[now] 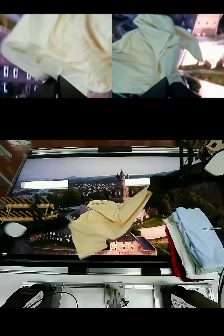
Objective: Fold the shirts.
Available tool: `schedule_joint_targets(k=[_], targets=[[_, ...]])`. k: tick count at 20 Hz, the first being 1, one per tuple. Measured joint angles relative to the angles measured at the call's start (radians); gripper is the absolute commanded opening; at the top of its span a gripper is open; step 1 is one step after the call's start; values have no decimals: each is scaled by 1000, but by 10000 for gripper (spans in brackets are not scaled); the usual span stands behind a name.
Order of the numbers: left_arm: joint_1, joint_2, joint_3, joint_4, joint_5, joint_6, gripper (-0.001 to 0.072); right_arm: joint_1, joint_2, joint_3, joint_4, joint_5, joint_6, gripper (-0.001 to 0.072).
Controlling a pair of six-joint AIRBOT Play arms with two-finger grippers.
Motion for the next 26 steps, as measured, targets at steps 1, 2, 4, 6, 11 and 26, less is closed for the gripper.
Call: schedule_joint_targets(k=[1, 2, 4, 6, 11, 26], targets=[[14, 47, 105, 43, 0, 22, 35, 0, 4, 56, -11, -23, -24, 64], [32, 84, 213, 79, 0, 37, 35, 0, 13, 110, -26, -47, -41, 64], [87, 138, 473, 147, 10, 45, 35, 0, 47, 210, -56, -115, -52, 64], [150, 165, 714, 183, 14, 19, 35, 0, 109, 279, -97, -194, -29, 64], [232, 199, 1070, 220, -27, -60, 35, 0, 285, 339, -168, -233, 62, 64], [253, 172, 995, 351, -424, -83, 36, 0, 343, 278, -365, 251, 222, 64]])
